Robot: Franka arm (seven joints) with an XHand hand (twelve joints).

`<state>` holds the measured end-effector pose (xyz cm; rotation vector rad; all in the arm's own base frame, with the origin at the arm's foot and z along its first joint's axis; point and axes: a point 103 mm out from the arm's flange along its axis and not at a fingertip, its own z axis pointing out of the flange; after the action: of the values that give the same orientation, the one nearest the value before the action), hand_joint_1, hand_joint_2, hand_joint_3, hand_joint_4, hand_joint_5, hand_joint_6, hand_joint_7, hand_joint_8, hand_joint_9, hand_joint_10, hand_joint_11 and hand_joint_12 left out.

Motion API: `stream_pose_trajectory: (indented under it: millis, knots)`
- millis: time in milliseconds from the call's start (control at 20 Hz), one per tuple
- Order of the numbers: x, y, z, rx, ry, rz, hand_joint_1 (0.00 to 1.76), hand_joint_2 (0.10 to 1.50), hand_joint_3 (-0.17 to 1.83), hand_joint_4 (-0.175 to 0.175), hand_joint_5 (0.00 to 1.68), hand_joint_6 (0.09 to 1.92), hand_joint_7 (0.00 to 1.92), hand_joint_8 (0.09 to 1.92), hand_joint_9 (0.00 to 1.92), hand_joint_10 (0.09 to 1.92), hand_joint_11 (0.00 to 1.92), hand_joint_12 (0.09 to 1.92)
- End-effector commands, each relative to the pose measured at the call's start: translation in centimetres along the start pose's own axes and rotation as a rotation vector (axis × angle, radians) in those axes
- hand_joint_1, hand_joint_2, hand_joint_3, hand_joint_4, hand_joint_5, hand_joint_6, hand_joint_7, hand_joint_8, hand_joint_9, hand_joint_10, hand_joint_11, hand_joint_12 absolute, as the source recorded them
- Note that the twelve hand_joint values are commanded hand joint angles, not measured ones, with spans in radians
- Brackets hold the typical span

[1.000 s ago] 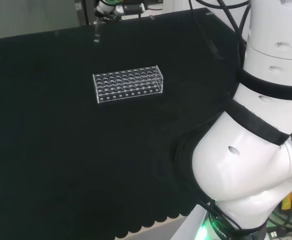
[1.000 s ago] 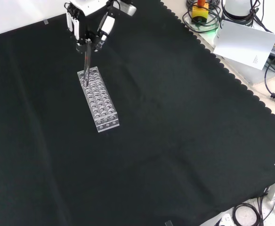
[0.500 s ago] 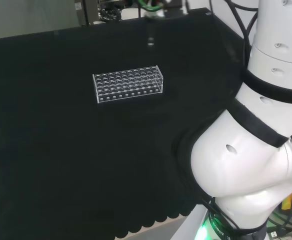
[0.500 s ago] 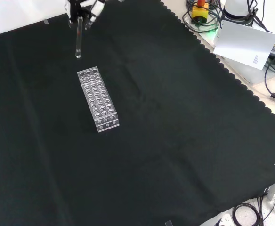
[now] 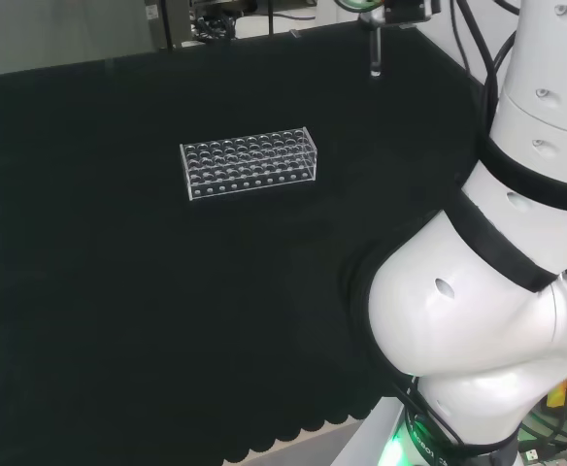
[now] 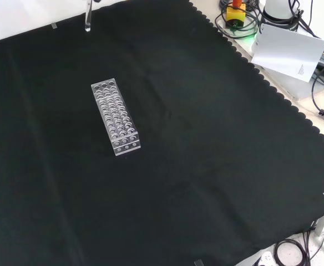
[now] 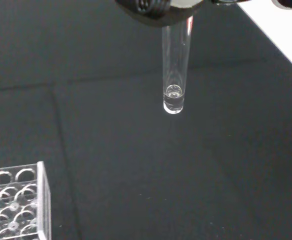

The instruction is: Shake the test tube.

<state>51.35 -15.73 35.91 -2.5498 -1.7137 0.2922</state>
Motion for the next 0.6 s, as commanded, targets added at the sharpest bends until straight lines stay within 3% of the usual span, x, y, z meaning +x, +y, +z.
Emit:
stream_pose_trajectory:
  millis: [50,450,600]
  knots:
    - [3.0,0.1,0.4,0.004,0.03,-0.063,1.24,1.02,-0.17,-0.175,1.54,0.09,1.72,0.52,1.65,0.51,1.24,0.89]
    - [15.3,0.0,0.5,0.01,0.089,-0.309,1.24,1.02,-0.17,-0.175,1.54,0.09,1.72,0.52,1.65,0.51,1.24,0.89]
    - [20.0,-0.5,-0.4,0.001,0.151,-0.389,1.24,1.02,-0.17,-0.175,1.54,0.09,1.72,0.52,1.65,0.51,1.24,0.89]
